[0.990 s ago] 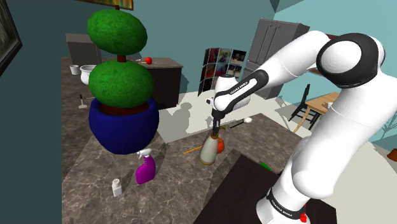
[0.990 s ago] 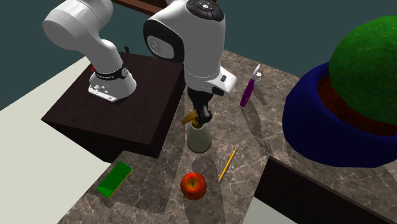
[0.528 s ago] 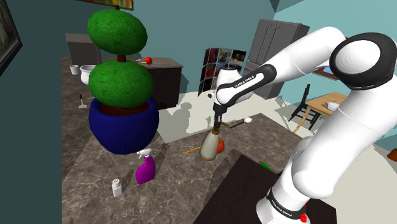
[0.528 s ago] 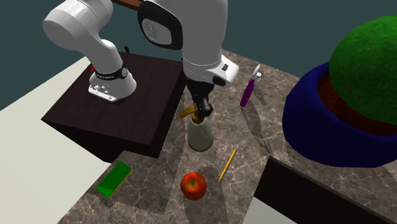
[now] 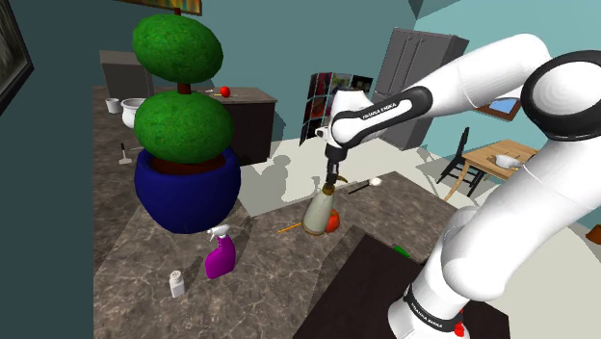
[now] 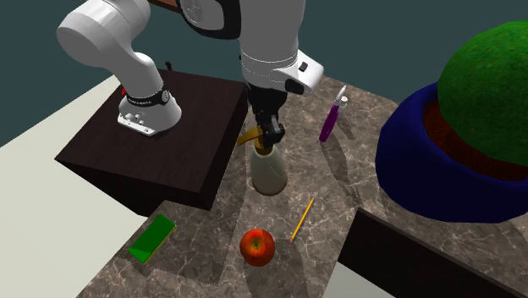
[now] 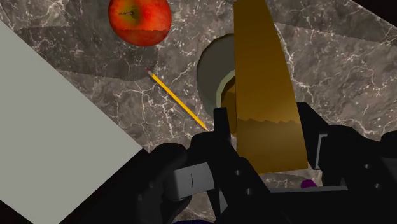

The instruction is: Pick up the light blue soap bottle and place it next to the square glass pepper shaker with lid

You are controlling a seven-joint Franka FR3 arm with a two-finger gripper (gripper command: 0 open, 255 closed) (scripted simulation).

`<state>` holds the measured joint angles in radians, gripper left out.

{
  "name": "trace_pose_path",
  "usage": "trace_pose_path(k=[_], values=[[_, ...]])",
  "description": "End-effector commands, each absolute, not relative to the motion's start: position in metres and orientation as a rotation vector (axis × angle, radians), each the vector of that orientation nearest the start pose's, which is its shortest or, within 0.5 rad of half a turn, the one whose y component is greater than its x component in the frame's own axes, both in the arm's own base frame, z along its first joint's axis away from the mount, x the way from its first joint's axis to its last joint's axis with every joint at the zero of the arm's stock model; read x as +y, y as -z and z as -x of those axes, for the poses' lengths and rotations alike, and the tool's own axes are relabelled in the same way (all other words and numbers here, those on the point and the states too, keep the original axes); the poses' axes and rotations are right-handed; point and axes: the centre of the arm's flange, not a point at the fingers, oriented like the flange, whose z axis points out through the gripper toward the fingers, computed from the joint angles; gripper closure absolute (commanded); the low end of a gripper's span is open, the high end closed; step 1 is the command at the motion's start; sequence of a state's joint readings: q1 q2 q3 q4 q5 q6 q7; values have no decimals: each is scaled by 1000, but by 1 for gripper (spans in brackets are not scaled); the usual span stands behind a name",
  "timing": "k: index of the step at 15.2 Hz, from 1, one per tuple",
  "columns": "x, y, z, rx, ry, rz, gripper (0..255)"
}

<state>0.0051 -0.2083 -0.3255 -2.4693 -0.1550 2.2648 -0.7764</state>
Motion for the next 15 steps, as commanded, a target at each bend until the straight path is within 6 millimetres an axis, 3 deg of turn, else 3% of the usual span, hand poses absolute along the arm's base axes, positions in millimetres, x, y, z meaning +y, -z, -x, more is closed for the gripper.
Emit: trace_pose_path(k=[1,15], values=[[-147,-378,-429,-883,-48,3060,255],[-147,-452,-429,-883,-48,3060,255]])
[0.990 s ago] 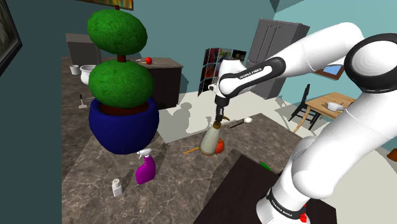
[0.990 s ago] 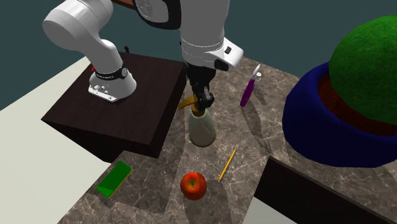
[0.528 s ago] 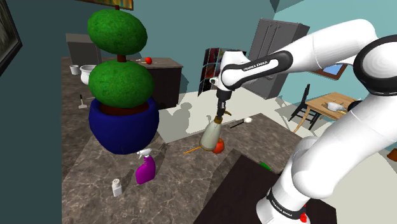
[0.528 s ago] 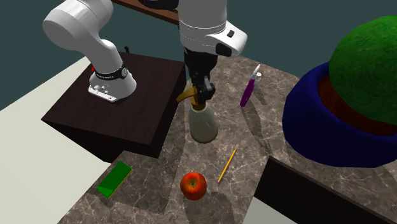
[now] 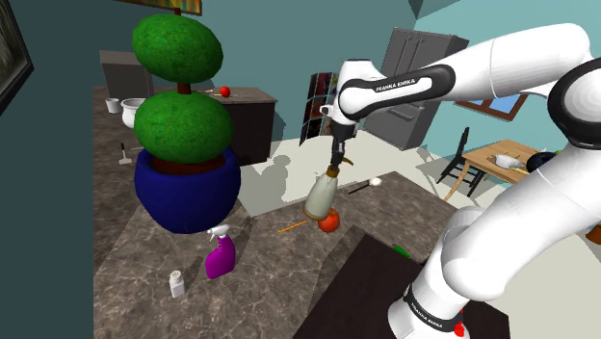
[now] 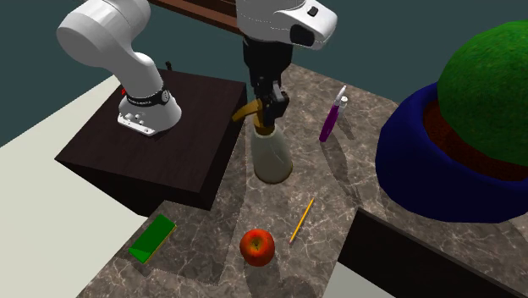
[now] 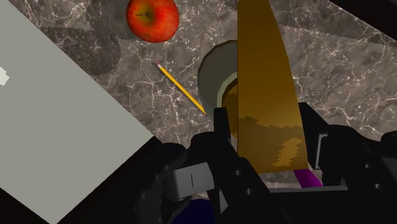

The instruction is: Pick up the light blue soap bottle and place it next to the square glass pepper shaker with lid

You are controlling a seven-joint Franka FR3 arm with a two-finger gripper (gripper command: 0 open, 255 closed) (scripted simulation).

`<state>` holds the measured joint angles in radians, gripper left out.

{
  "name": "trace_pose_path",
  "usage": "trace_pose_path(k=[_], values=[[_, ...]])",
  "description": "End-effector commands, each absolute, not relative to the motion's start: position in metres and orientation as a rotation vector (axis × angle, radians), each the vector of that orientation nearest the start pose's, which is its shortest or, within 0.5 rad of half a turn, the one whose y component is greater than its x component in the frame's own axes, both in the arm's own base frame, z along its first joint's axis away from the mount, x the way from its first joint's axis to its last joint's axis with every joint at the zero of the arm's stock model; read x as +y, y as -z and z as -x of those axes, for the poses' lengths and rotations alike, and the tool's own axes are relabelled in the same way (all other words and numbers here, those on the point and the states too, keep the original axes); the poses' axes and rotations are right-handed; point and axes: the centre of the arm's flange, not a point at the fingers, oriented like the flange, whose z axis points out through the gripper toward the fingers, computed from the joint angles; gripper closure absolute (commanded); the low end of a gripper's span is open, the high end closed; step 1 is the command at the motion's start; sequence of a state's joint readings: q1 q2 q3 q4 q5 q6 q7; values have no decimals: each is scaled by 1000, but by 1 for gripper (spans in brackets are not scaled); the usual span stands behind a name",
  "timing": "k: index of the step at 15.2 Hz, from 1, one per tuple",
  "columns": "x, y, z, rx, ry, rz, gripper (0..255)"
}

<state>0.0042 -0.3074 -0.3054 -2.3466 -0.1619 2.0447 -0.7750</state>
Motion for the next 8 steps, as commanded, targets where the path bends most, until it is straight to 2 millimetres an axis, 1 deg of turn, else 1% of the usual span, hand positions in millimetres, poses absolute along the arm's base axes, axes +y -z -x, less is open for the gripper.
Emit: trace_pose_path(k=[1,8], values=[[-147,-457,-429,-883,-48,3060,255],[-147,-494,-429,-883,-48,3060,255]])
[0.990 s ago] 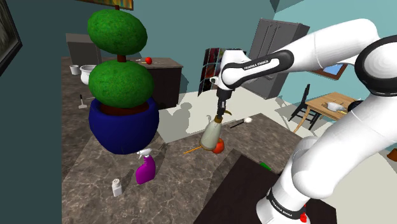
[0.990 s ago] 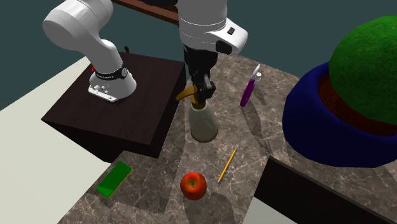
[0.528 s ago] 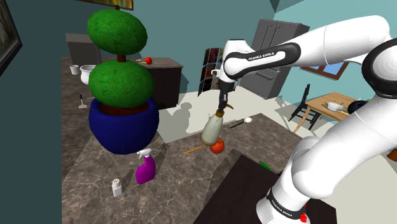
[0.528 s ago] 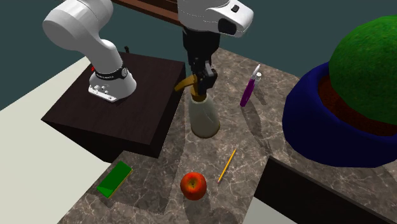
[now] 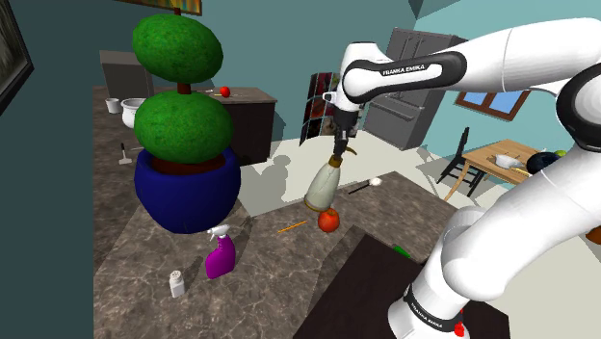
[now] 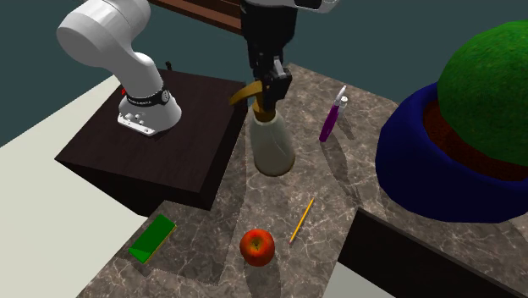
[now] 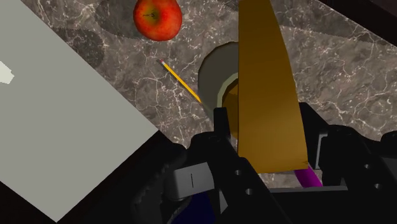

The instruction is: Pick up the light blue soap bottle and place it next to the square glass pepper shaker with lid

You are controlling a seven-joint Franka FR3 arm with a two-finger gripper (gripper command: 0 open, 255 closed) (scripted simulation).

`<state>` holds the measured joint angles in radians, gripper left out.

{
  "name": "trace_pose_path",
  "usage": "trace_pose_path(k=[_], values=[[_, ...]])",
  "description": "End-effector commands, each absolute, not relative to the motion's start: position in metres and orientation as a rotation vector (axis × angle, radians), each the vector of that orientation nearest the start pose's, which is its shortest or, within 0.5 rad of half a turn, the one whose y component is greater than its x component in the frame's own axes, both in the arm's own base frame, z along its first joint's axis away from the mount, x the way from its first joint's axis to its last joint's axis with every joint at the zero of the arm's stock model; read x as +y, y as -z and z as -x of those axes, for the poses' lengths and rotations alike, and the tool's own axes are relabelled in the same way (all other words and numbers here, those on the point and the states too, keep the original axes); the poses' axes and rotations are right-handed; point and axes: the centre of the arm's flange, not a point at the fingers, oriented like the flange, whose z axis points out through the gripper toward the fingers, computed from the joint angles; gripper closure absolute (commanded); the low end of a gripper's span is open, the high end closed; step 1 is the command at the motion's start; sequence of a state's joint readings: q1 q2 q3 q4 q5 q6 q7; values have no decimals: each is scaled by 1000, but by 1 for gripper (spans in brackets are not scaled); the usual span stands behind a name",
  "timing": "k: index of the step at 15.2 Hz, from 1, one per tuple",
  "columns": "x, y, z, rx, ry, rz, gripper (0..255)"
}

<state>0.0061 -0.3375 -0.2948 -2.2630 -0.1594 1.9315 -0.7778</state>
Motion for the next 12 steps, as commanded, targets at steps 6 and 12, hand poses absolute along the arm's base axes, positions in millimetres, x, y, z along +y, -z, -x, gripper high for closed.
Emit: trace_pose_path(k=[6,12], values=[[-147,-525,-429,-883,-48,3060,255],[-147,-557,-429,-883,-48,3060,255]])
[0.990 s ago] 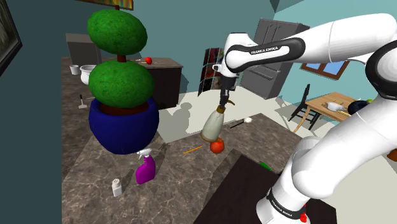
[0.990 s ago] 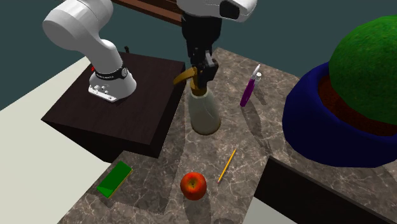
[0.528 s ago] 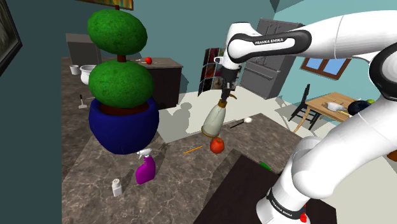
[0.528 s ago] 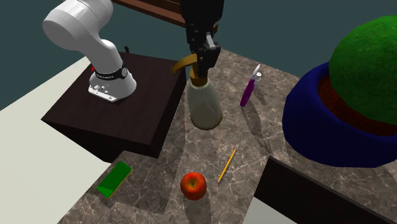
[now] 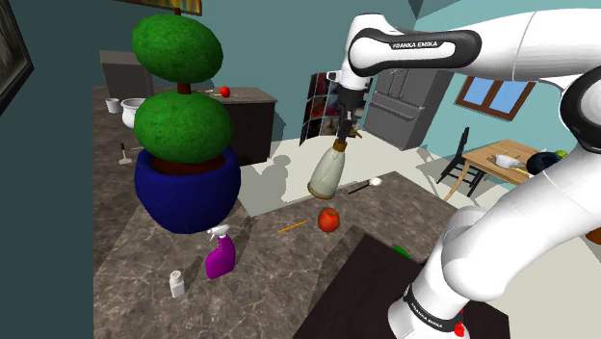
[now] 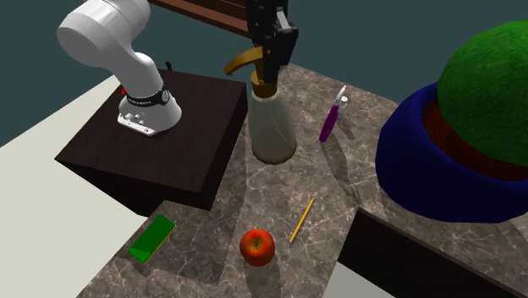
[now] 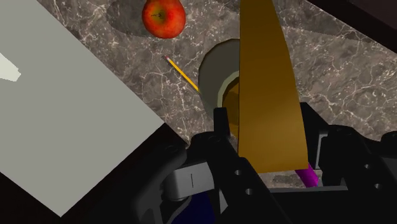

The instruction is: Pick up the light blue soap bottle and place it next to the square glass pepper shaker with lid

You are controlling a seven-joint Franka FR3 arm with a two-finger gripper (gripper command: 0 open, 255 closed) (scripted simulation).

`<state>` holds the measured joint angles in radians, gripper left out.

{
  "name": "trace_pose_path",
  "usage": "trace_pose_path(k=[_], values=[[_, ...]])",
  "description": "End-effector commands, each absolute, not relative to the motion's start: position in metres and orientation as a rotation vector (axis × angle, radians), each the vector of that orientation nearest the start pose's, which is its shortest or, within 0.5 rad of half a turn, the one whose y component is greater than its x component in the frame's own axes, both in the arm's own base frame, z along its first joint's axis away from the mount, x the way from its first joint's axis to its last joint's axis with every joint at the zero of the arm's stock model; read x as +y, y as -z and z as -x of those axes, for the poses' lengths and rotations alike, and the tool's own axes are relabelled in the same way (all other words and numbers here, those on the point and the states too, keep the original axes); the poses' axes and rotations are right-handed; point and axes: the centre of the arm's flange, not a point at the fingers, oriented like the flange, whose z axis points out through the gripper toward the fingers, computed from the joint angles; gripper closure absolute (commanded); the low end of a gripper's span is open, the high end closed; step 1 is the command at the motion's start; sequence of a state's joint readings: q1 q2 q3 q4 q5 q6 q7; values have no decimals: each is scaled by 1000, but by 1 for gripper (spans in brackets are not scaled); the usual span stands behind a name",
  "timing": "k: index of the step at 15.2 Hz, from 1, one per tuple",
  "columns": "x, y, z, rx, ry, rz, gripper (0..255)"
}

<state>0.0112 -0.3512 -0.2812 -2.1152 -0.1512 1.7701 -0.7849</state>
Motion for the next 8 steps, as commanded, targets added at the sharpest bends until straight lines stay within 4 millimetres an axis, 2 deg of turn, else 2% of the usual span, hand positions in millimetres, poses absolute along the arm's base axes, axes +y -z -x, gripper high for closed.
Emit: trace_pose_path(k=[1,8], values=[[-134,-557,-433,-883,-48,3060,255],[-45,-557,-457,-883,-48,3060,255]])
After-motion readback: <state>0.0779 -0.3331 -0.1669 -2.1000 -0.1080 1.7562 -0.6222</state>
